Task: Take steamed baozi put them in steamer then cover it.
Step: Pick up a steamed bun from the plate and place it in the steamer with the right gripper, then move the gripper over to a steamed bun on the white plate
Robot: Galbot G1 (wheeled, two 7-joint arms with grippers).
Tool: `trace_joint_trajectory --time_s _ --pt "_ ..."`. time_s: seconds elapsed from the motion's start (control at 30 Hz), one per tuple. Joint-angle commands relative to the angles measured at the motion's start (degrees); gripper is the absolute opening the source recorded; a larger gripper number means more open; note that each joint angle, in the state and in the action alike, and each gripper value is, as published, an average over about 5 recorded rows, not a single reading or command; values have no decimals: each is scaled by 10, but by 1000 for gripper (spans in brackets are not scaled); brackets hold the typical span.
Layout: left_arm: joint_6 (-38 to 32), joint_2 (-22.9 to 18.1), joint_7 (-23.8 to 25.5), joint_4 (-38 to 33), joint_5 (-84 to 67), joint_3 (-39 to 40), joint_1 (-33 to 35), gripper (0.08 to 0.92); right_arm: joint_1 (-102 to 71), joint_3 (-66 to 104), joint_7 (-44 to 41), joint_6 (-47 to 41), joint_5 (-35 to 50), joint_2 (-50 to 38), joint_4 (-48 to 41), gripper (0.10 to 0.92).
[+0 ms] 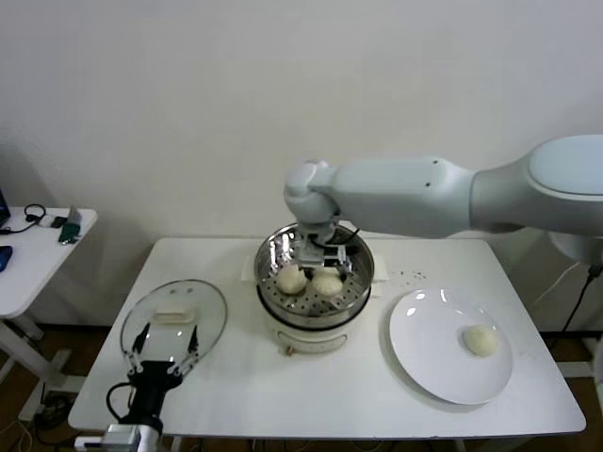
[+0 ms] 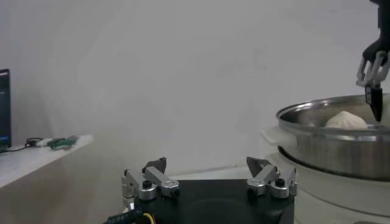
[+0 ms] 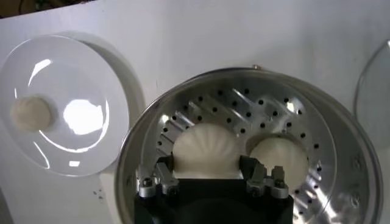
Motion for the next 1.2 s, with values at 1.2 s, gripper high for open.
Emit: trace_joint_trajectory --time_s 1.2 --pt "-2 6 2 6 -7 0 -7 823 160 -122 100 -251 240 -272 69 823"
